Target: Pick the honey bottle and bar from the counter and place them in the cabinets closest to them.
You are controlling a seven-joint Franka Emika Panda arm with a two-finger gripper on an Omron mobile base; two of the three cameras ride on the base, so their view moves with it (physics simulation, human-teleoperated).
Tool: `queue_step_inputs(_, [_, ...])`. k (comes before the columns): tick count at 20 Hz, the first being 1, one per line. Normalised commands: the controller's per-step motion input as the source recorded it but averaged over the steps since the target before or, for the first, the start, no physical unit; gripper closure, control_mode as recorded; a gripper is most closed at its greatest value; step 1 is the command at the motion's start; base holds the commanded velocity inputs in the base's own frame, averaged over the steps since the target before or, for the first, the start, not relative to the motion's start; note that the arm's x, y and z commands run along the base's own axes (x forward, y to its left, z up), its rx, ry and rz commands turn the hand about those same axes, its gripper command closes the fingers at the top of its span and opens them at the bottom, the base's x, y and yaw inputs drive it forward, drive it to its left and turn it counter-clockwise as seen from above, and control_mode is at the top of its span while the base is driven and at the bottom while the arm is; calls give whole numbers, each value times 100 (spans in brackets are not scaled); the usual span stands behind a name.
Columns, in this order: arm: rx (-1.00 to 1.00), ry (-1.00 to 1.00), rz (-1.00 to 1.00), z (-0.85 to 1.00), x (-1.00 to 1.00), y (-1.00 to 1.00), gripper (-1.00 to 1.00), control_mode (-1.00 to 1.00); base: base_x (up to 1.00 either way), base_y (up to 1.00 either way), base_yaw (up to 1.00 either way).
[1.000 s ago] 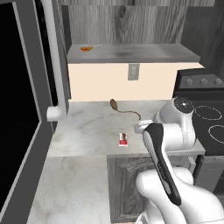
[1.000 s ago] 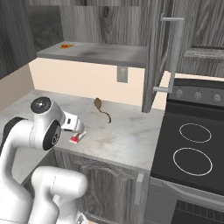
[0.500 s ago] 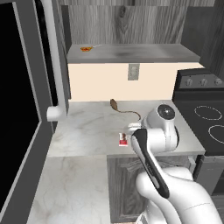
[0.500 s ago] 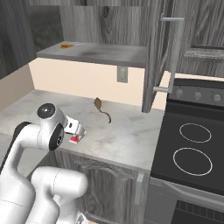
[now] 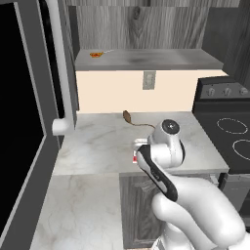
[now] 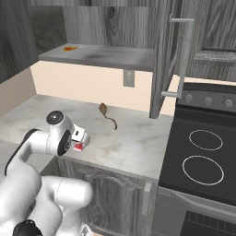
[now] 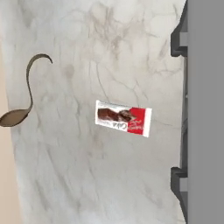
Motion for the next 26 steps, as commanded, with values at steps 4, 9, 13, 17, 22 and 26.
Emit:
queue_step_inputs(4, [1,13,0,-33,50,4,-100,-100,0,0,0])
queue_step_inputs(9, [1,14,0,-41,40,0,-100,-100,0,0,0])
queue_step_inputs(13, [1,8,0,-45,39,5,-100,-100,0,0,0])
queue_step_inputs(17, [1,5,0,-53,32,9,-100,-100,0,0,0])
queue_step_inputs(22, [1,1,-1,-57,18,13,-100,-100,0,0,0])
queue_step_inputs(26, [0,0,-2,-48,8,8,100,-100,0,0,0])
